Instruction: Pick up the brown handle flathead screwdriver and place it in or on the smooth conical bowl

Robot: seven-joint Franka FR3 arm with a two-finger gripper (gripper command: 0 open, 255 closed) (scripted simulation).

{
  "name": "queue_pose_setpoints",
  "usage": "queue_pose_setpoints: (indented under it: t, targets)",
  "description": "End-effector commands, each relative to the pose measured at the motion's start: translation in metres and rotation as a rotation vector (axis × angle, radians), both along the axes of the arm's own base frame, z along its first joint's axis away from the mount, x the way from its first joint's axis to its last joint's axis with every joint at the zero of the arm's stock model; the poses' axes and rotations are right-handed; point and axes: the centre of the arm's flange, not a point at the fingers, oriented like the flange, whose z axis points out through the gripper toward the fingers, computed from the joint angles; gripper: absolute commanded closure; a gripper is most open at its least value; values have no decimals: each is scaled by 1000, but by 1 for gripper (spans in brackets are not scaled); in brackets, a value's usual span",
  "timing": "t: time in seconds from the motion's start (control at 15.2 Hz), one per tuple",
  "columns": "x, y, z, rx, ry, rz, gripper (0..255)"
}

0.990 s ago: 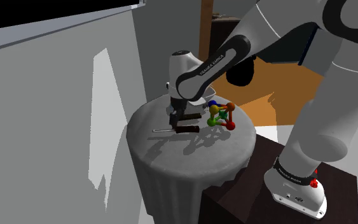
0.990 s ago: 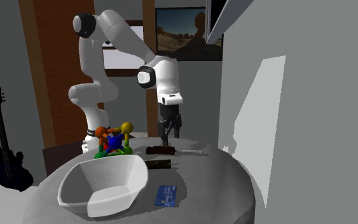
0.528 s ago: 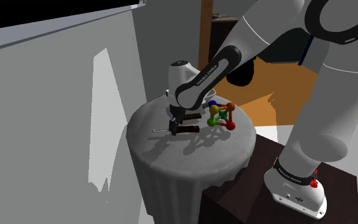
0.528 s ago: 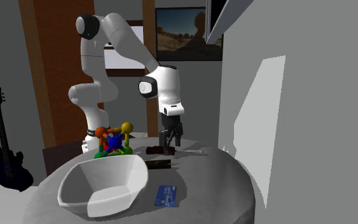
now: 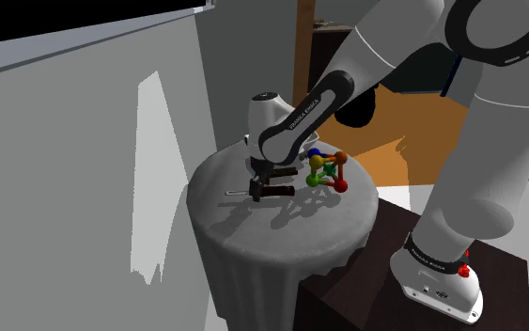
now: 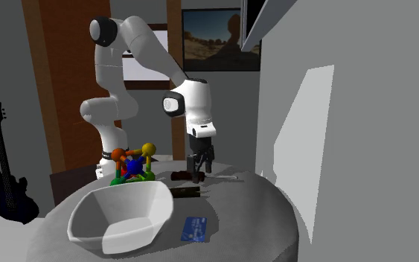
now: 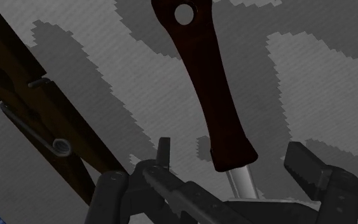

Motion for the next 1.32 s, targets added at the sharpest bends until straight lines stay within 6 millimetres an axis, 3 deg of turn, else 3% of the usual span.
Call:
queue_pose_setpoints:
  t: [0.0, 0.59, 1.25]
  targets:
    - [0, 0, 0, 0, 0, 0, 255]
    - [0, 0, 0, 0, 0, 0, 255]
    - [0, 0, 53, 0, 0, 0, 255]
